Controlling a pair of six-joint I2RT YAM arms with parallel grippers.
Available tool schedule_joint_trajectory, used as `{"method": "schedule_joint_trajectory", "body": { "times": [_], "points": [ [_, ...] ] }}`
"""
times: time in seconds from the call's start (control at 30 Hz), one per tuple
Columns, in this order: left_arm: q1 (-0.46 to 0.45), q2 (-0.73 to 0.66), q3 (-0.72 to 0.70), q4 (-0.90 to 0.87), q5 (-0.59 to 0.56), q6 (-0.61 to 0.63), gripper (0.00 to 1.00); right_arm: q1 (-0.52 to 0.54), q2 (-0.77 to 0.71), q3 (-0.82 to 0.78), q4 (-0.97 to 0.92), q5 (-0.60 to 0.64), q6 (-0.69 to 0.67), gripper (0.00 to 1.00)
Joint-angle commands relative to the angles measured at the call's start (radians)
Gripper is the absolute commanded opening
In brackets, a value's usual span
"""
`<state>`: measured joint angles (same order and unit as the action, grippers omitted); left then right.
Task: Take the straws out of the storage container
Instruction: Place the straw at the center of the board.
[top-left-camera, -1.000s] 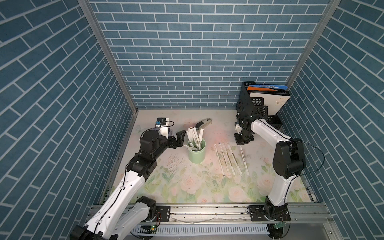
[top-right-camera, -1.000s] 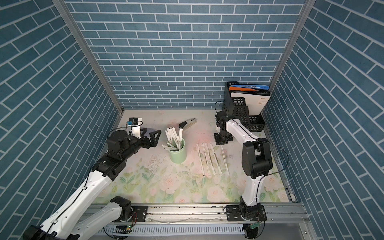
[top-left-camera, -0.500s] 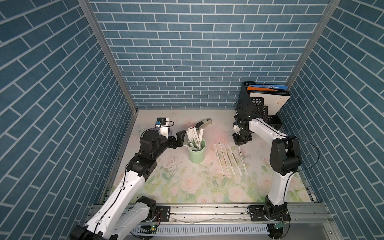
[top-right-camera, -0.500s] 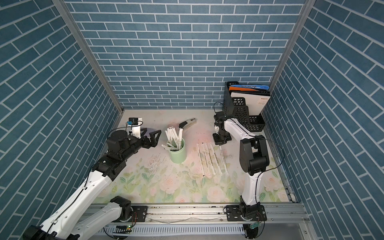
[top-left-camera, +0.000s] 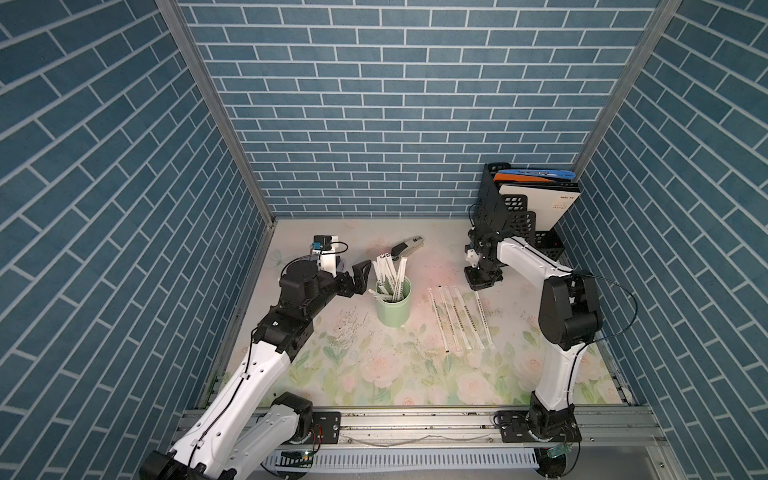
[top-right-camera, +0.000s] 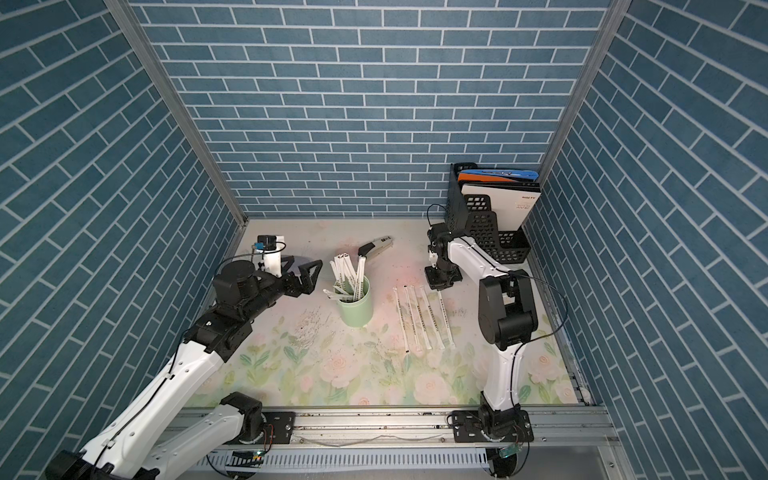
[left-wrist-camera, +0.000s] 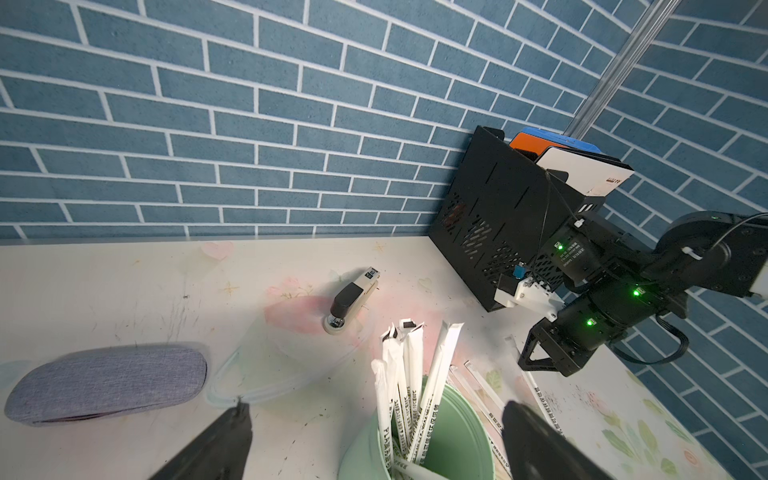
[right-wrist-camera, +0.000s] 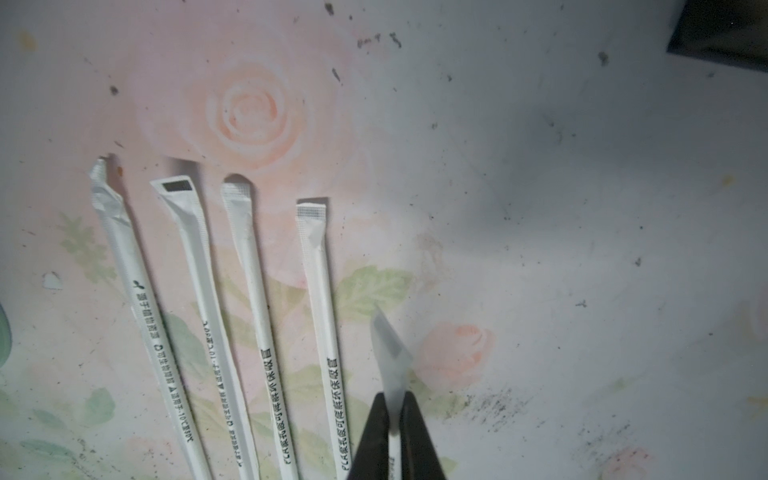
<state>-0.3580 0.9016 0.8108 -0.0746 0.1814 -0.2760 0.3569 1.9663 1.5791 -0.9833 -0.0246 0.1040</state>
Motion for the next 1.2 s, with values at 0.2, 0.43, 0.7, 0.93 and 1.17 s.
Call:
{"method": "schedule_joint_trajectory", "body": {
  "times": [0.2, 0.43, 0.7, 0.93, 1.17],
  "points": [
    [-0.002, -0.006, 0.007, 0.0, 0.005, 0.003, 1.0, -0.002, 0.011, -0.018, 0.01, -0.005, -0.007, 0.12],
    [-0.002, -0.009, 0.007, 0.001, 0.006, 0.003, 1.0, -0.001, 0.002, -0.045, 0.026, -0.009, 0.003, 0.13],
    [-0.002, -0.009, 0.007, 0.0, 0.006, 0.003, 1.0, -0.001, -0.029, -0.062, 0.049, 0.001, 0.02, 0.13],
    [-0.002, -0.006, 0.007, -0.001, 0.001, 0.003, 1.0, 0.032, -0.263, -0.215, 0.304, -0.045, 0.028, 0.14],
    [-0.002, 0.002, 0.007, -0.001, 0.0, 0.003, 1.0, 0.234, -0.538, -0.47, 0.679, -0.125, 0.09, 0.16]
  ]
}}
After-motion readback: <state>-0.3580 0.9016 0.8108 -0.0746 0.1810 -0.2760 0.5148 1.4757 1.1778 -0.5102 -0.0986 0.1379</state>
